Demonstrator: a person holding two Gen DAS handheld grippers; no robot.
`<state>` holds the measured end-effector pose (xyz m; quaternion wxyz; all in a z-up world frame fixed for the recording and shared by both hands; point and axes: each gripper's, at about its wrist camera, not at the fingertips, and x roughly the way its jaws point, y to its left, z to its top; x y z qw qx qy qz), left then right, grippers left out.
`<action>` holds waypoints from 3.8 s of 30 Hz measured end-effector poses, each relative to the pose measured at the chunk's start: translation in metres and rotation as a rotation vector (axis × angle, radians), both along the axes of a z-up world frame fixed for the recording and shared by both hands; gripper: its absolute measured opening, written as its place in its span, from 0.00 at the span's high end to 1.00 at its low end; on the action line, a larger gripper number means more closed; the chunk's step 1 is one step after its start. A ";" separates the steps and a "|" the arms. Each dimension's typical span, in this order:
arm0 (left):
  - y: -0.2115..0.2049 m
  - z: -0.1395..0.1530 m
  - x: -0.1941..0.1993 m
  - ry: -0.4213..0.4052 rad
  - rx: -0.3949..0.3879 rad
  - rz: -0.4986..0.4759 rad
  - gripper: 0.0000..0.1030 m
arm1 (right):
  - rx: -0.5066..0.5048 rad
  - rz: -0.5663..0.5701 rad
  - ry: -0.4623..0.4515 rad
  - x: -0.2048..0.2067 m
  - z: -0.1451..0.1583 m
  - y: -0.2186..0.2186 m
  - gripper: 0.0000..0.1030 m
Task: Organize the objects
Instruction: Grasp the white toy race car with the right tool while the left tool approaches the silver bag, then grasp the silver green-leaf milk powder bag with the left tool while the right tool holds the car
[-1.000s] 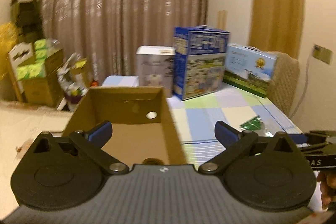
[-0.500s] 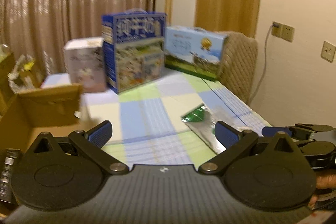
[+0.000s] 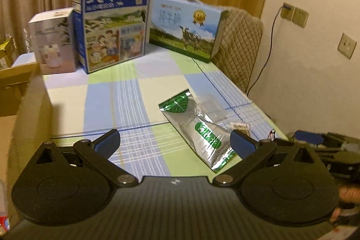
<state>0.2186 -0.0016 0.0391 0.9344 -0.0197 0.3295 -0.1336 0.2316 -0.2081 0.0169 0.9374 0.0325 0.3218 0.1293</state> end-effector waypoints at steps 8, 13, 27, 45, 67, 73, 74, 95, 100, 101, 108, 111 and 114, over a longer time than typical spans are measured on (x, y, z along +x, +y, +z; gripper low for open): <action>-0.013 -0.022 0.030 0.043 0.010 -0.025 0.01 | -0.062 0.023 0.131 0.048 -0.008 -0.014 0.41; -0.017 -0.035 0.042 0.065 0.011 -0.038 0.01 | -0.102 -0.005 0.181 0.068 -0.022 -0.022 0.47; -0.023 -0.059 0.061 0.106 -0.009 -0.055 0.01 | -0.085 -0.027 0.271 0.094 -0.059 -0.027 0.62; -0.022 -0.078 0.084 0.171 -0.092 -0.026 0.01 | -0.069 0.105 0.153 0.092 -0.028 0.015 0.83; -0.068 -0.112 0.143 0.296 -0.130 -0.039 0.27 | 0.020 0.055 0.184 0.118 -0.024 -0.002 0.83; -0.061 -0.106 0.134 0.320 -0.089 -0.074 0.48 | 0.044 0.087 0.186 0.115 -0.022 0.008 0.83; -0.057 -0.104 0.130 0.321 -0.076 -0.073 0.50 | 0.051 0.095 0.186 0.114 -0.021 0.010 0.83; -0.014 -0.101 0.078 0.369 0.107 -0.006 0.16 | 0.092 0.173 0.168 0.103 -0.009 0.046 0.83; -0.018 -0.111 0.078 0.383 0.168 -0.030 0.17 | 0.090 0.186 0.171 0.104 -0.009 0.049 0.83; -0.017 -0.111 0.077 0.381 0.171 -0.030 0.21 | 0.091 0.189 0.171 0.104 -0.009 0.051 0.83; -0.006 -0.100 0.071 0.329 0.138 -0.016 0.59 | 0.111 0.206 0.155 0.099 0.001 0.056 0.83; 0.000 -0.097 0.068 0.337 0.123 0.009 0.60 | 0.125 0.209 0.144 0.096 0.009 0.059 0.83; 0.005 -0.087 0.062 0.324 0.099 0.015 0.60 | 0.138 0.215 0.132 0.091 0.018 0.061 0.83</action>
